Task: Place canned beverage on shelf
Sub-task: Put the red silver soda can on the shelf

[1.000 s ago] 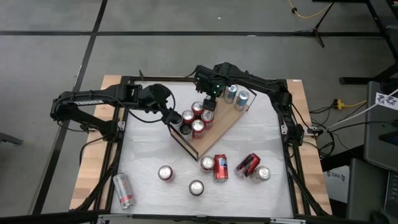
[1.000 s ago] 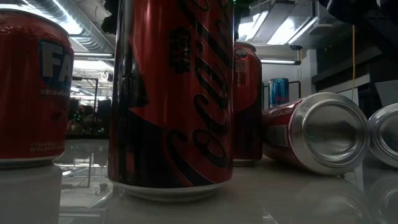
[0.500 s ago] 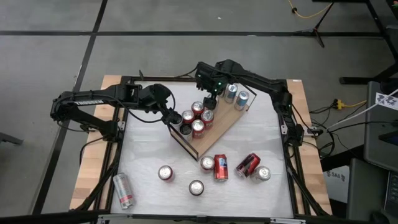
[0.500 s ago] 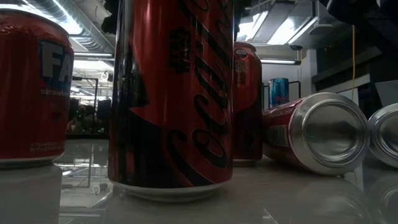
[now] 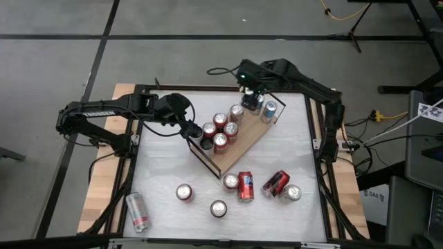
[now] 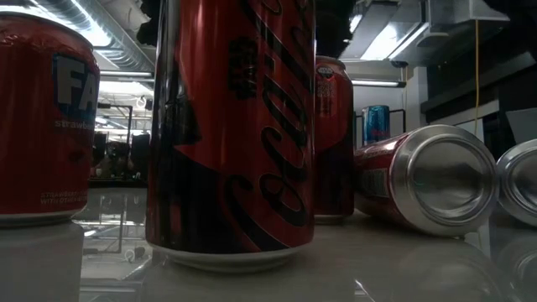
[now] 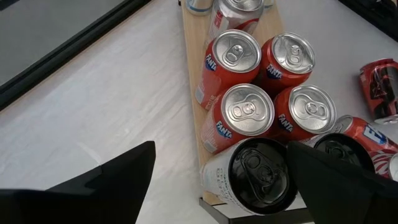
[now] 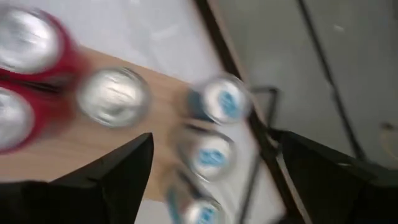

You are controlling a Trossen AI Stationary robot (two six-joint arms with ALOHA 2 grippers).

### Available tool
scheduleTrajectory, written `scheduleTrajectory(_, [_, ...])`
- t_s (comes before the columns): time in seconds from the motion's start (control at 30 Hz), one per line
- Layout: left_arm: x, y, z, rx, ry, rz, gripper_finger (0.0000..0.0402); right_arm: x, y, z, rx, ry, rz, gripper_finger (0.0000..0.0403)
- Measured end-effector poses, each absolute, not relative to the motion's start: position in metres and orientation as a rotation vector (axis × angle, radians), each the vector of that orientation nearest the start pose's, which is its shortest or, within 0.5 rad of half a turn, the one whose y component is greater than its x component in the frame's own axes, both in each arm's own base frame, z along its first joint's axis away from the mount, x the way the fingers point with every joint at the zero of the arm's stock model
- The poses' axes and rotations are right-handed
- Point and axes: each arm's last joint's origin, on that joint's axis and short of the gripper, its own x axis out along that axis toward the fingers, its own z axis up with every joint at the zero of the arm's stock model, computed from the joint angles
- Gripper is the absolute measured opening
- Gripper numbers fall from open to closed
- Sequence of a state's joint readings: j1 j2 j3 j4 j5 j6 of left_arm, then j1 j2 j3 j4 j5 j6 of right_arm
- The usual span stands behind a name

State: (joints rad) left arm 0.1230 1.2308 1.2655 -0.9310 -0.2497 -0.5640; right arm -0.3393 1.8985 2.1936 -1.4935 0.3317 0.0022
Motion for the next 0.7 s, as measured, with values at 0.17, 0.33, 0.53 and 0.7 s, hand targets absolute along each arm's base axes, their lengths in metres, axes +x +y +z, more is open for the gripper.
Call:
scheduleTrajectory(0.17, [0.232,0.036,0.346,-0.462,0.774,0.589,0.0354,0.317,-0.124,0.373,0.005,1.247,-0.687,0.0342])
scheduleTrajectory(0.33, [0.232,0.036,0.346,-0.462,0.774,0.59,0.0353,0.314,-0.123,0.349,0.007,1.165,-0.679,0.0342])
scheduleTrajectory(0.53, [0.232,0.036,0.346,-0.462,0.774,0.59,0.0353,0.318,-0.124,0.323,0.011,1.149,-0.673,0.0342])
scheduleTrajectory(0.7, [0.232,0.036,0.346,-0.462,0.774,0.59,0.0353,0.323,-0.124,0.306,0.041,1.135,-0.628,0.0342])
